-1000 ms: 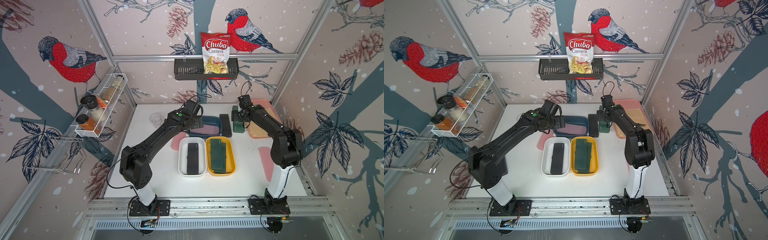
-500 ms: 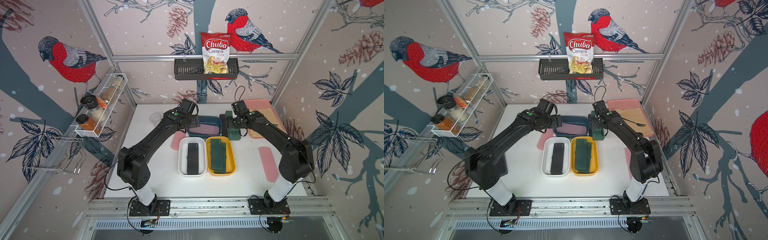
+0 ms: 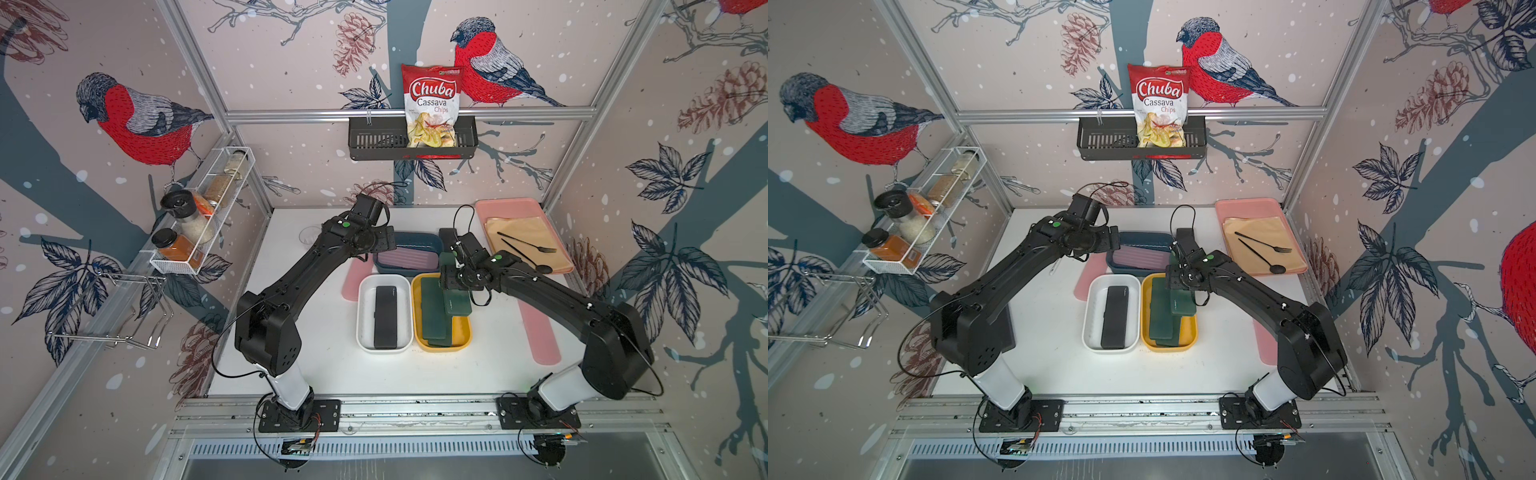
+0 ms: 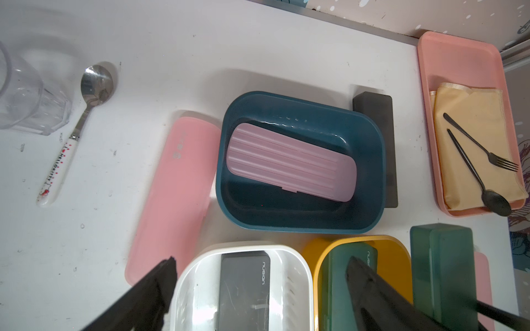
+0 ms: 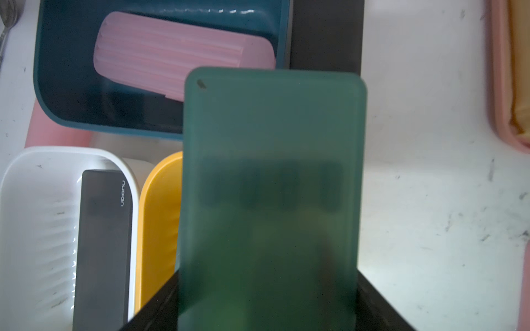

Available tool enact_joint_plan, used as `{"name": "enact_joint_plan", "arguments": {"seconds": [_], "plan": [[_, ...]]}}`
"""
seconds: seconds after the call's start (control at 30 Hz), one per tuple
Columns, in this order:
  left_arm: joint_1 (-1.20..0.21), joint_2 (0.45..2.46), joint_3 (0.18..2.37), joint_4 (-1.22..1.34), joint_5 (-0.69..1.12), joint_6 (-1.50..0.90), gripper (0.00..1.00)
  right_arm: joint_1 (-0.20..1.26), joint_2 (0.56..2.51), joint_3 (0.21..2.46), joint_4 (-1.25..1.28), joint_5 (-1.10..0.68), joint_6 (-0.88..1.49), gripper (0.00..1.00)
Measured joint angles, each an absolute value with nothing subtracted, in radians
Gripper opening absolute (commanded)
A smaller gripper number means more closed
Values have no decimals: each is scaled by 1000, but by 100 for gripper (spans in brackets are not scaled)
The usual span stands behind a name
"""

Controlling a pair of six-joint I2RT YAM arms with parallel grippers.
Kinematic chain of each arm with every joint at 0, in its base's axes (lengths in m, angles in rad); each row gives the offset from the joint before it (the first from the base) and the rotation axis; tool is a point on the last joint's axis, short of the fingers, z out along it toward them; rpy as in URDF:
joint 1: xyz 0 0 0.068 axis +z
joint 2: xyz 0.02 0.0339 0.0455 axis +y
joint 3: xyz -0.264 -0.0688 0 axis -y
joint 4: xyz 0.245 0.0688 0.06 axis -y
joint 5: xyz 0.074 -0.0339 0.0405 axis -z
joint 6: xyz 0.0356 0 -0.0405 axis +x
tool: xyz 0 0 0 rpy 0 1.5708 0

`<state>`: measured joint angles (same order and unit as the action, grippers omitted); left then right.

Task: Place the pencil cases by color into the storage box
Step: Place the pencil case at the storage box.

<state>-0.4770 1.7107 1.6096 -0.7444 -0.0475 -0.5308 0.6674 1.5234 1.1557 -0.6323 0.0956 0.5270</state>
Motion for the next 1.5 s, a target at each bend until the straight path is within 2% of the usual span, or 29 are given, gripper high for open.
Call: {"name": "enact_joint_plan", "arguments": {"seconds": [0.4, 0.9, 1.5], "plan": [[-451, 1724, 1612, -743, -17, -497, 96, 731, 1526, 1061, -564, 100, 628, 59], [-426, 1700, 1581, -737, 4, -489, 96, 744, 1553, 996, -452, 118, 627, 59], [-421, 1692, 1560, -715, 26, -491, 96, 786, 1473, 929, -485, 113, 630, 59]]}}
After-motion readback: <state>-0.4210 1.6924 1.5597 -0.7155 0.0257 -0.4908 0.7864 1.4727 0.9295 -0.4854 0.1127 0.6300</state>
